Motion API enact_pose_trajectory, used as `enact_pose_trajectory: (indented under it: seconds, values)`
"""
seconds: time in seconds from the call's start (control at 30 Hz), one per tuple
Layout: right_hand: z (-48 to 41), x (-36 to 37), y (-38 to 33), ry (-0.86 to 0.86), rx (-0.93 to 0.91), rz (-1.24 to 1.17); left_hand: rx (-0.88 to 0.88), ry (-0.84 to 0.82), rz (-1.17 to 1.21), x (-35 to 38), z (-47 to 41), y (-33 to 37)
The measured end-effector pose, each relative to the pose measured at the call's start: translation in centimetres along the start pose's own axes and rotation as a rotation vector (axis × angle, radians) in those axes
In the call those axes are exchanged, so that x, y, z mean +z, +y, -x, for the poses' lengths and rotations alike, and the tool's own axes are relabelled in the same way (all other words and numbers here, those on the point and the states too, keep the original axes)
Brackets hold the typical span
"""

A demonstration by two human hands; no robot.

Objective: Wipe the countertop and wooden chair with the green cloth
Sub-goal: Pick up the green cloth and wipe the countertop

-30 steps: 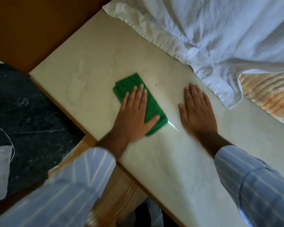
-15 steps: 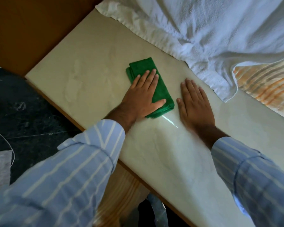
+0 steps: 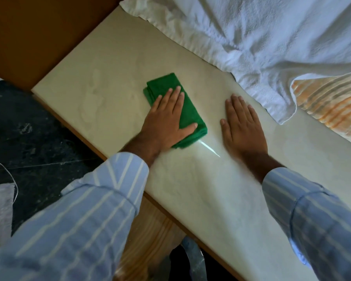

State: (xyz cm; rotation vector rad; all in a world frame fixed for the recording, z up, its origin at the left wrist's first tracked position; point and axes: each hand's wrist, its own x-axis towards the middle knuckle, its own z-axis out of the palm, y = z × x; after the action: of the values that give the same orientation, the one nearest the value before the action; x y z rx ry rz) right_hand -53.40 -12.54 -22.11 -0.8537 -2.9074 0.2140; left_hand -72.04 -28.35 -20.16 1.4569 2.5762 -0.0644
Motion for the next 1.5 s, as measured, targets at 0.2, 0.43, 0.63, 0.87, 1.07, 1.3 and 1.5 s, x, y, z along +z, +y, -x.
enact_pose_trajectory:
  seconds: [0.2, 0.43, 0.63, 0.87, 1.07, 1.3, 1.5]
  values:
    - [0.0, 0.0, 0.0, 0.005, -0.003, -0.002, -0.124, 0.062, 0.058, 0.9, 4.6, 1.8]
    - [0.0, -0.2, -0.3, -0.004, -0.005, 0.013, -0.012, -0.019, 0.02, 2.0, 11.1, 1.4]
    - [0.1, 0.0, -0.1, -0.007, -0.003, 0.022, -0.249, -0.04, 0.075, 0.2, 1.5, -4.0]
    - [-0.1, -0.2, -0.2, -0.019, -0.003, 0.01, -0.12, -0.016, 0.079, 1.6, 10.9, 2.0]
    - [-0.1, -0.3, -0.2, -0.016, 0.003, 0.007, -0.067, 0.031, 0.028, 2.2, 8.0, -1.2]
    - [0.0, -0.2, -0.3, -0.016, 0.004, 0.018, -0.301, 0.034, 0.088, 0.4, -3.1, -5.7]
    - [0.2, -0.3, -0.4, -0.023, 0.001, 0.006, -0.427, 0.053, 0.132, 0.3, -3.8, -3.4]
